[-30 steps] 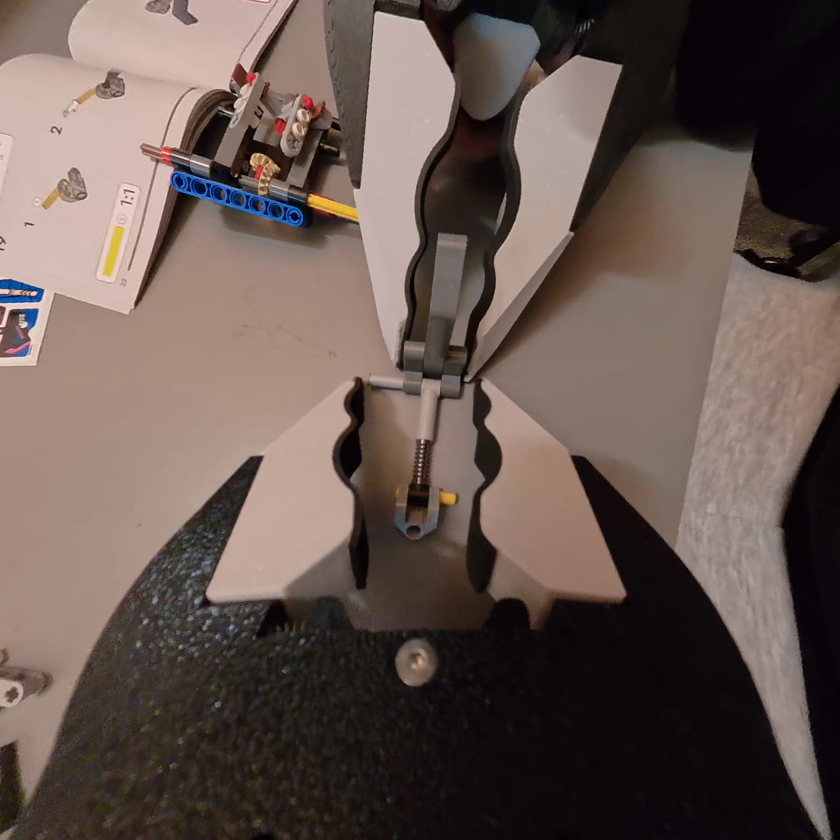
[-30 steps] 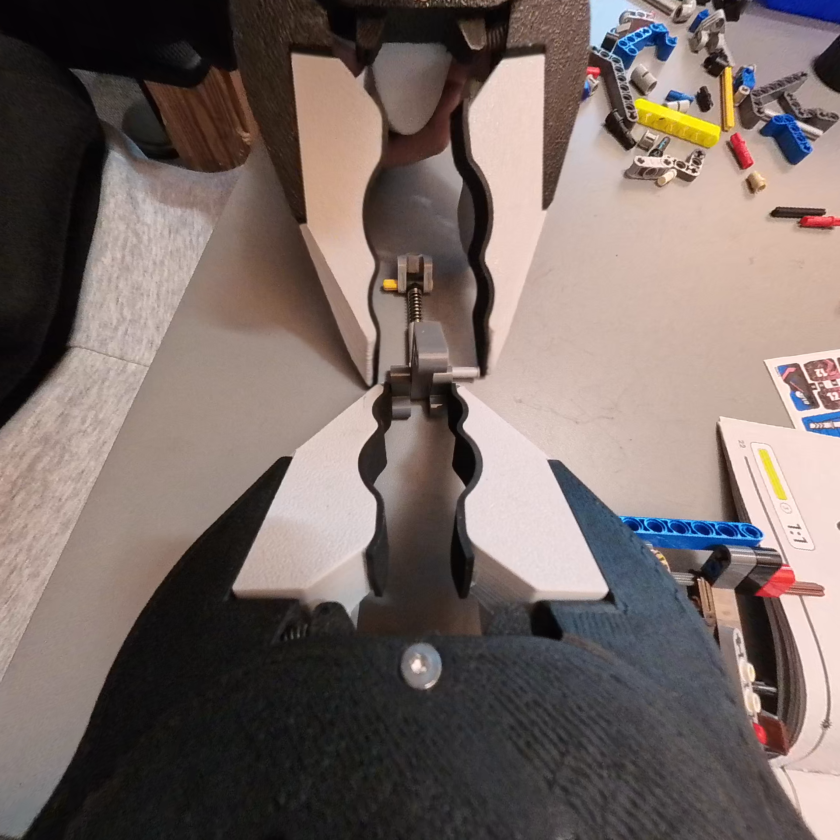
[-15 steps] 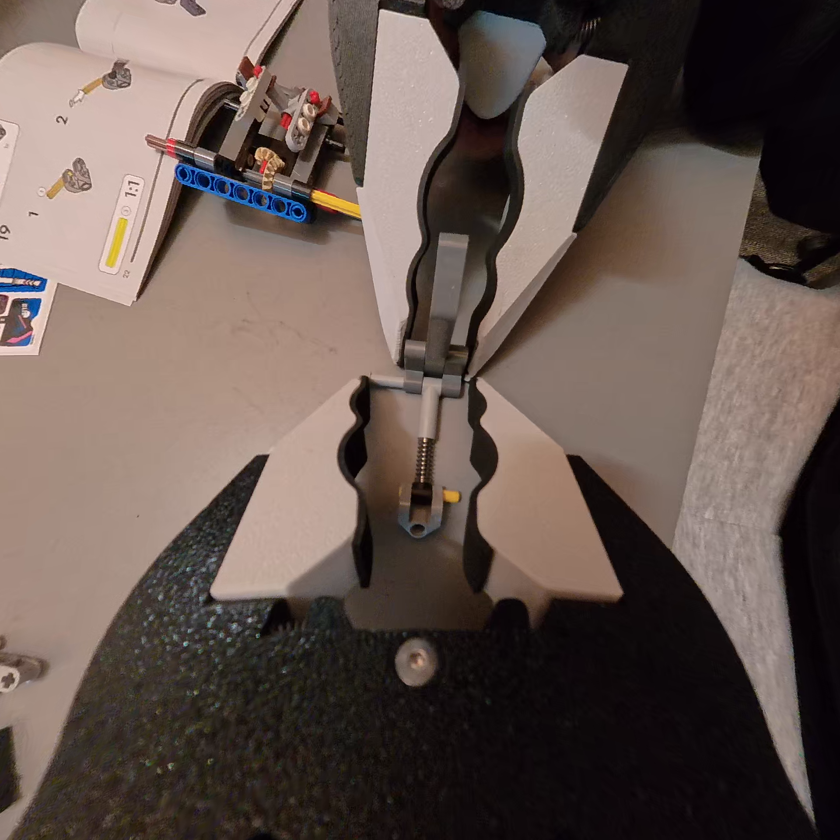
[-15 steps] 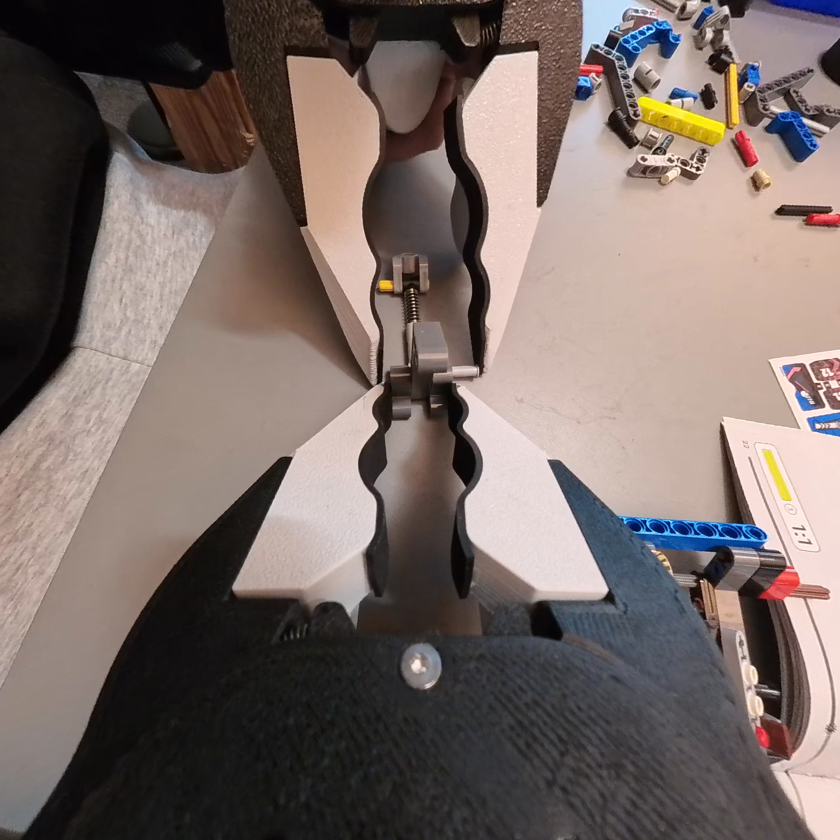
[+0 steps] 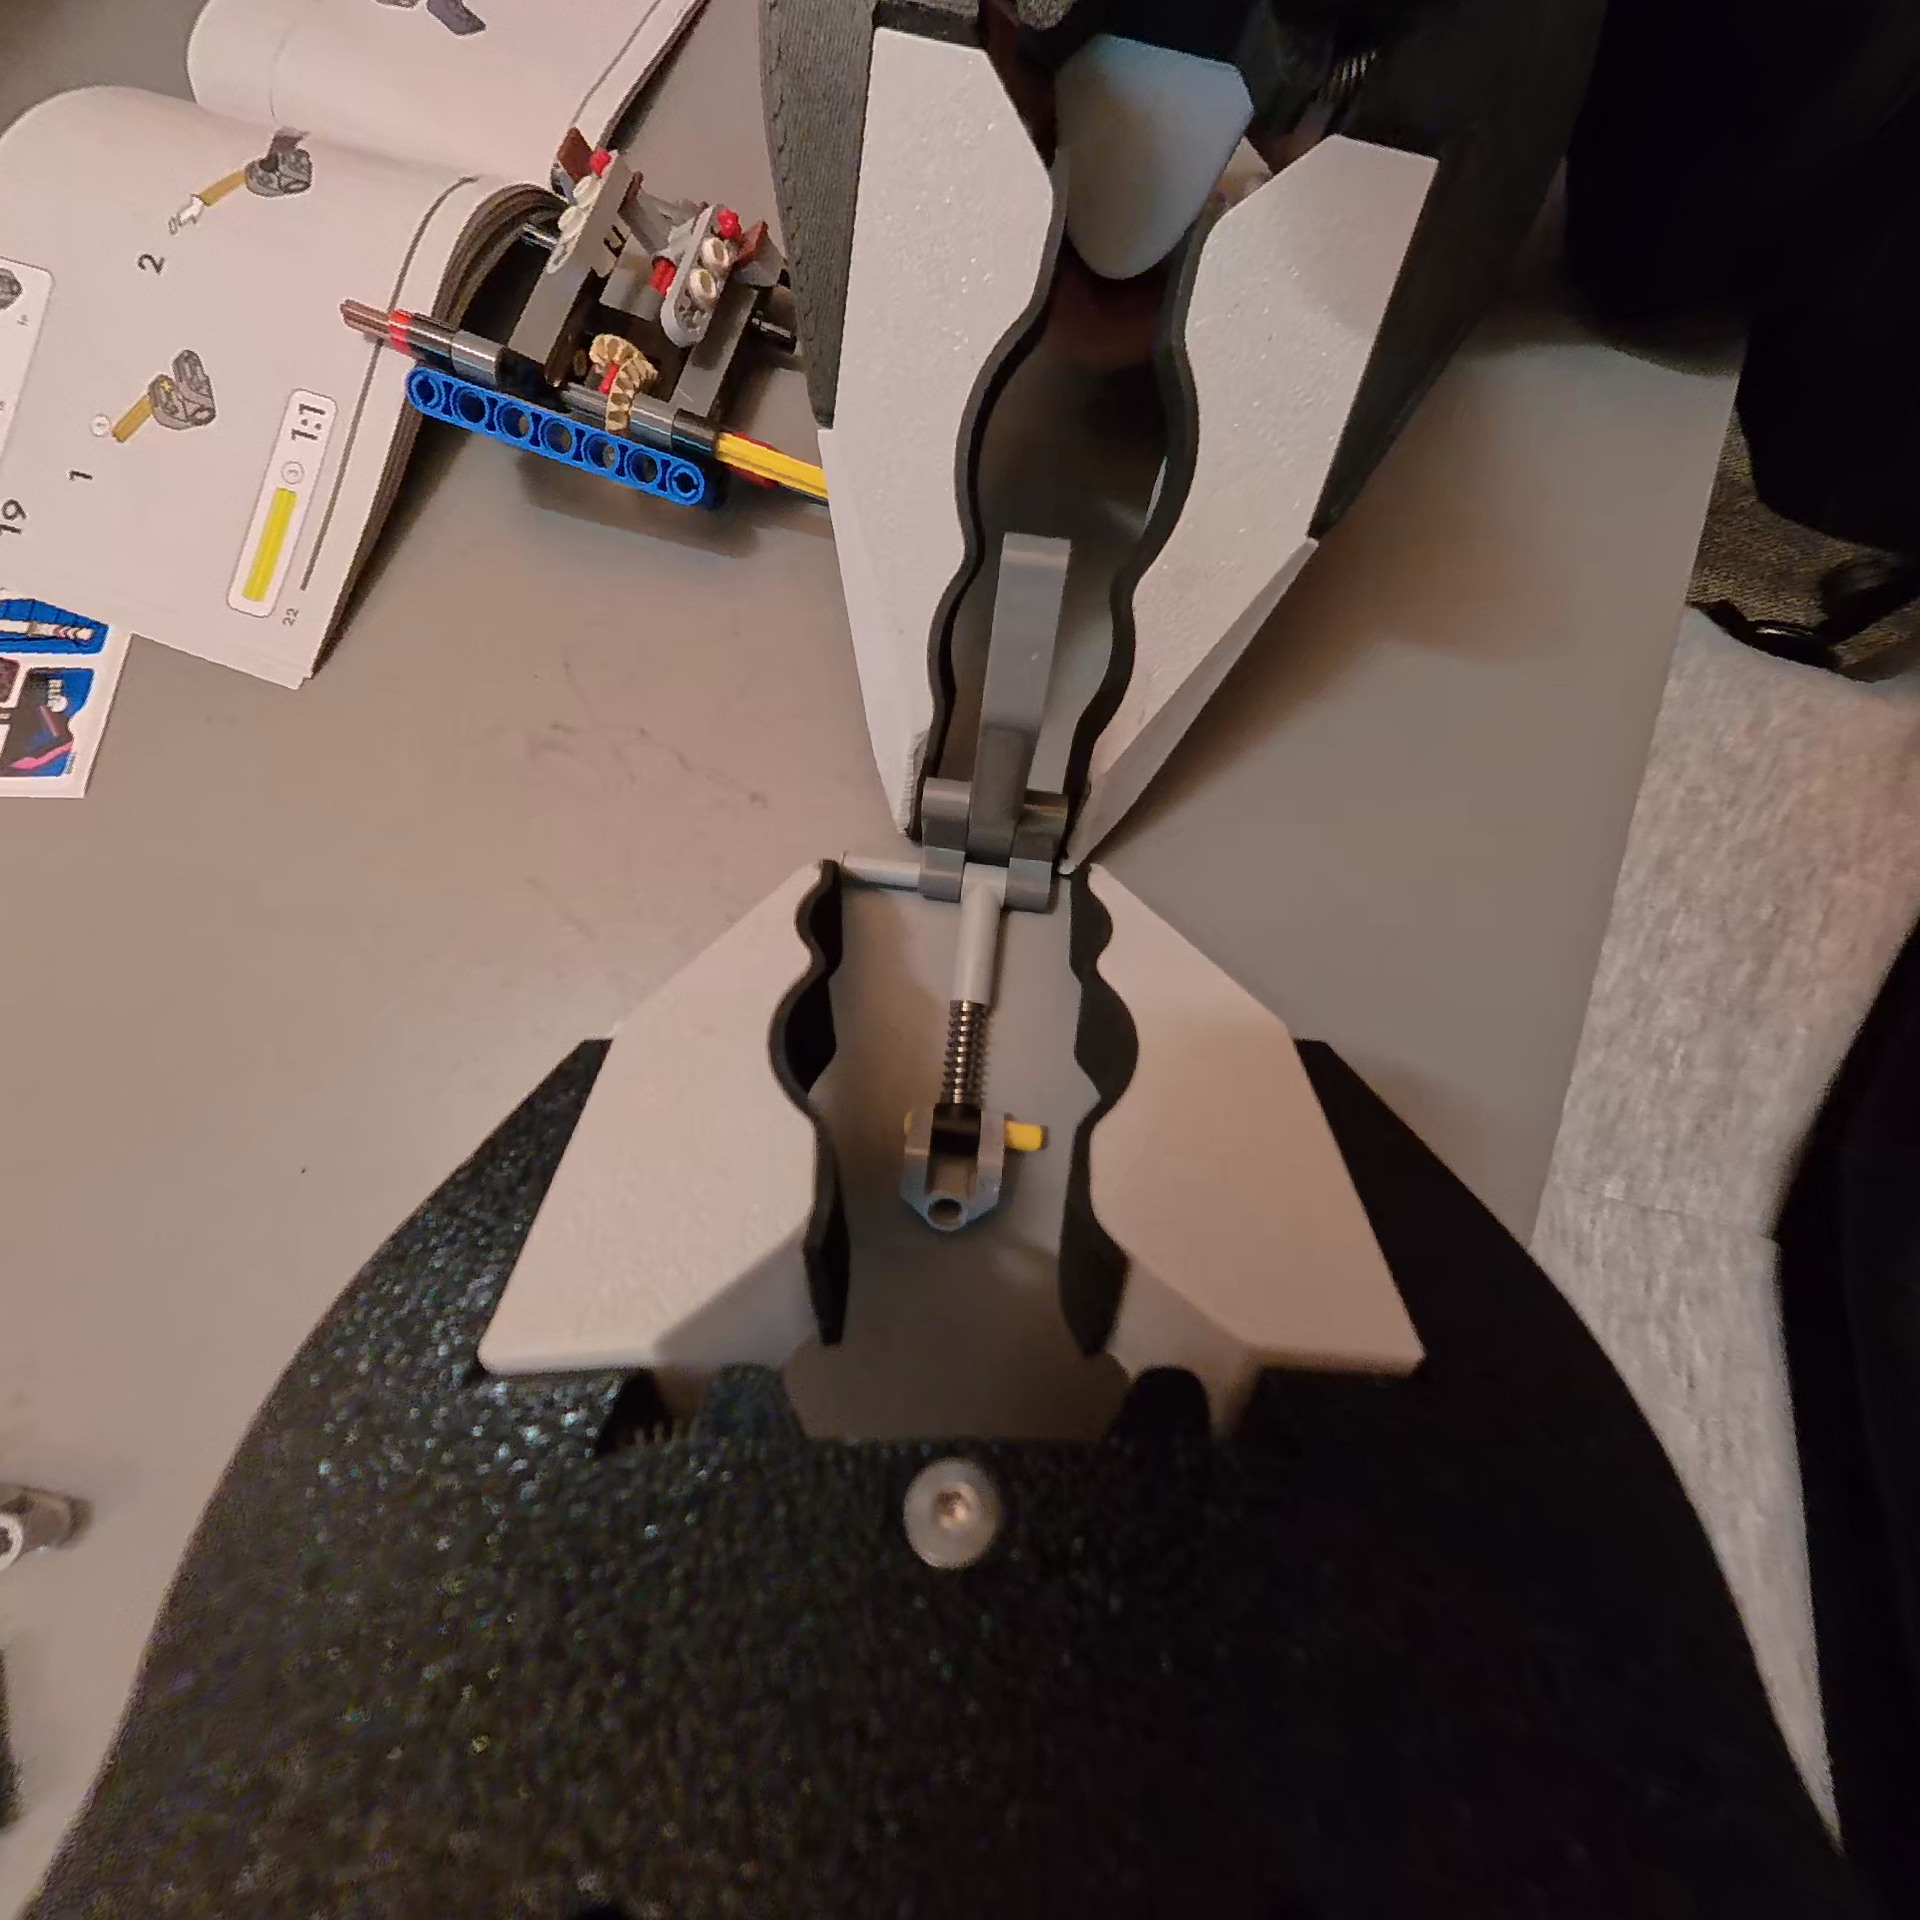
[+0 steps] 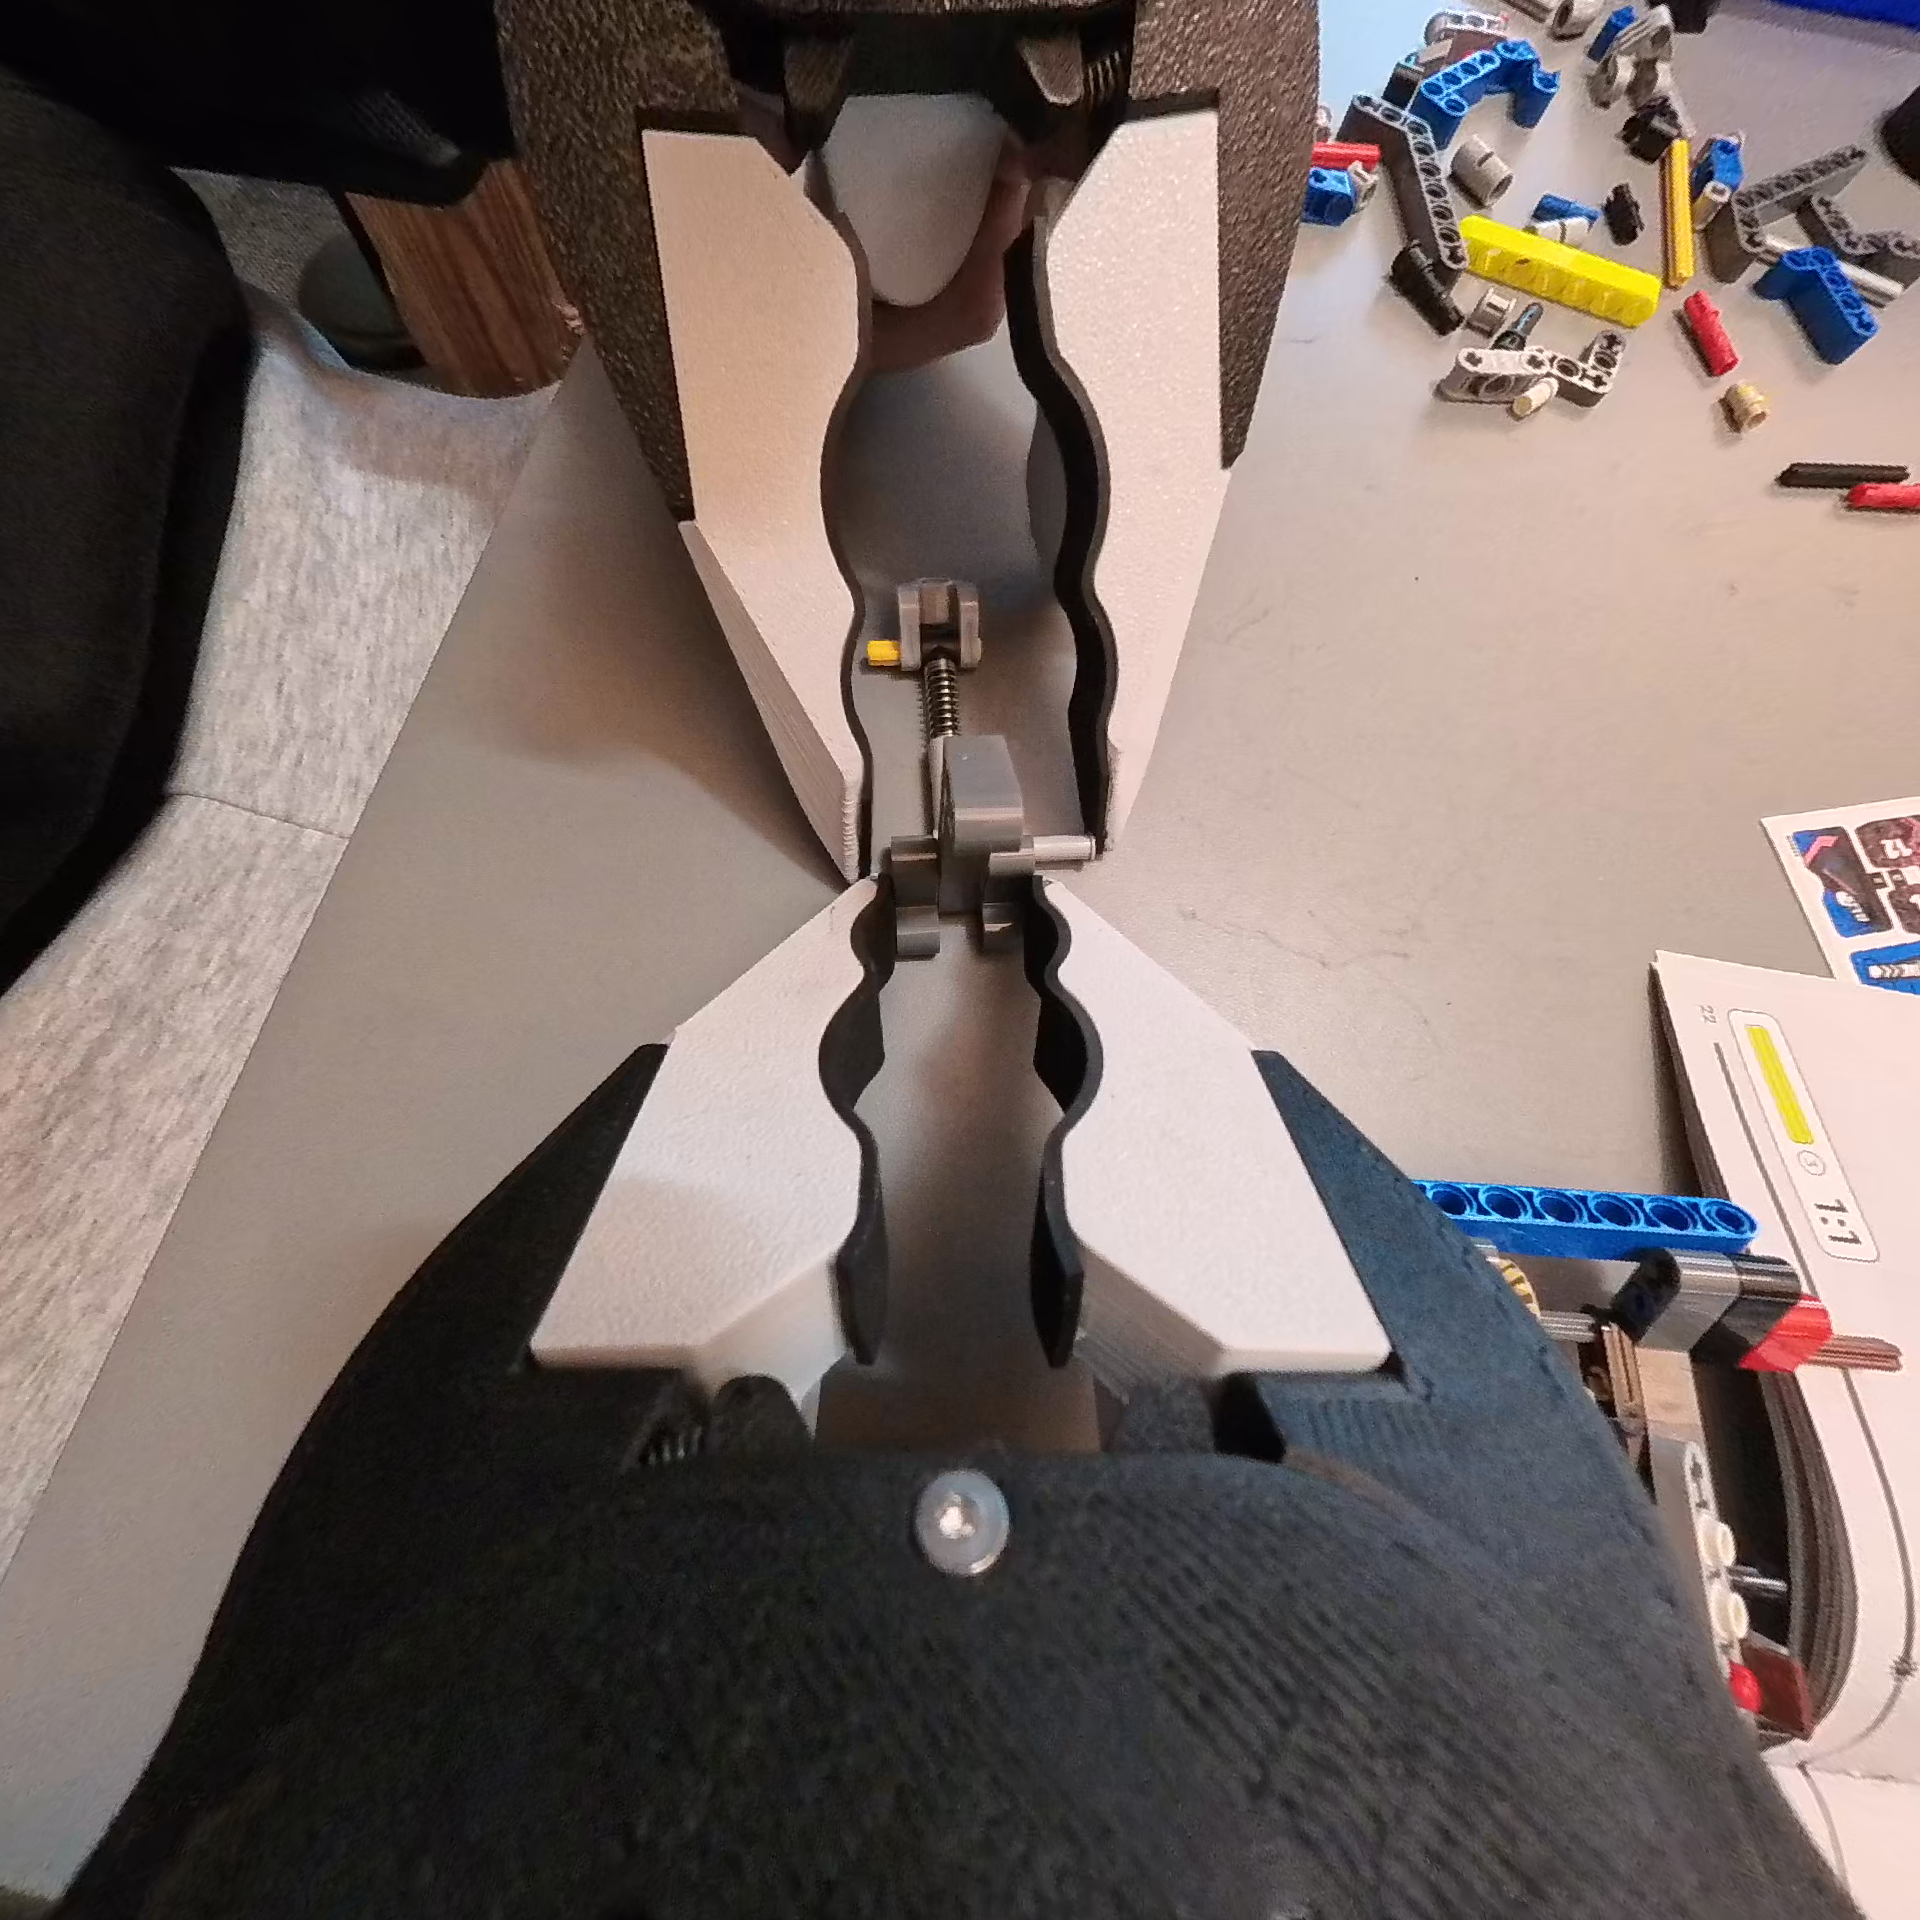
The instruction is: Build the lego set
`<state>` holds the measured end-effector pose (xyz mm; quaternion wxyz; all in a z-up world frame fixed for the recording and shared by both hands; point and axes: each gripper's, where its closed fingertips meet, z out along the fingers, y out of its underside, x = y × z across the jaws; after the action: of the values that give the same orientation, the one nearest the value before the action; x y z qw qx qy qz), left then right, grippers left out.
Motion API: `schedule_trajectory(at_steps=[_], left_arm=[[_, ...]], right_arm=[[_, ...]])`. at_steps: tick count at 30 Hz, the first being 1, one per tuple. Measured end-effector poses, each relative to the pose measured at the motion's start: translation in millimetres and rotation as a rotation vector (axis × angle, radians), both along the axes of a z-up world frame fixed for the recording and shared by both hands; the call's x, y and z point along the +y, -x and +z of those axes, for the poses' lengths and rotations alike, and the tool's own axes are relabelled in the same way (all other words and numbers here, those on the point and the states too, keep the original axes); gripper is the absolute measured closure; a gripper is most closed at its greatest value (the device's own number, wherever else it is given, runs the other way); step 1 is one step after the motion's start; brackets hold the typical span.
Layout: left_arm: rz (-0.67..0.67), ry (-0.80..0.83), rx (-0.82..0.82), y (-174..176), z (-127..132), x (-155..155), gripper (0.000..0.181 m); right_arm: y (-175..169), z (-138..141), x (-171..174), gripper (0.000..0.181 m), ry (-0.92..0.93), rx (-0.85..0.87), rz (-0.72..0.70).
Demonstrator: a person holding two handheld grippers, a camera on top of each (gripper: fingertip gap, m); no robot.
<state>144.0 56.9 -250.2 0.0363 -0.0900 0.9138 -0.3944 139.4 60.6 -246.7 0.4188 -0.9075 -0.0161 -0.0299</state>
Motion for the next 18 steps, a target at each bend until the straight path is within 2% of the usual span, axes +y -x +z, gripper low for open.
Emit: schedule_trajectory(at_steps=[1,7,11,18], left_arm=[[-0.003,0.000,-0.009,0.0,0.4,0.4,0.140],[-0.013,-0.020,-0.023,-0.2,7.1,10.9,0.140],[-0.021,-0.043,-0.021,0.7,7.4,15.8,0.167],[-0.037,-0.065,-0.018,3.9,0.0,13.8,0.177]], right_arm=[[0.0,0.0,0.0,0.158,0.000,-0.003,0.000],[0.1,0.0,-0.1,0.158,0.000,-0.004,0.000],[0.0,0.0,-0.1,0.158,0.000,-0.002,0.000],[0.0,-0.1,-0.2,0.158,0.000,-0.004,0.000]])
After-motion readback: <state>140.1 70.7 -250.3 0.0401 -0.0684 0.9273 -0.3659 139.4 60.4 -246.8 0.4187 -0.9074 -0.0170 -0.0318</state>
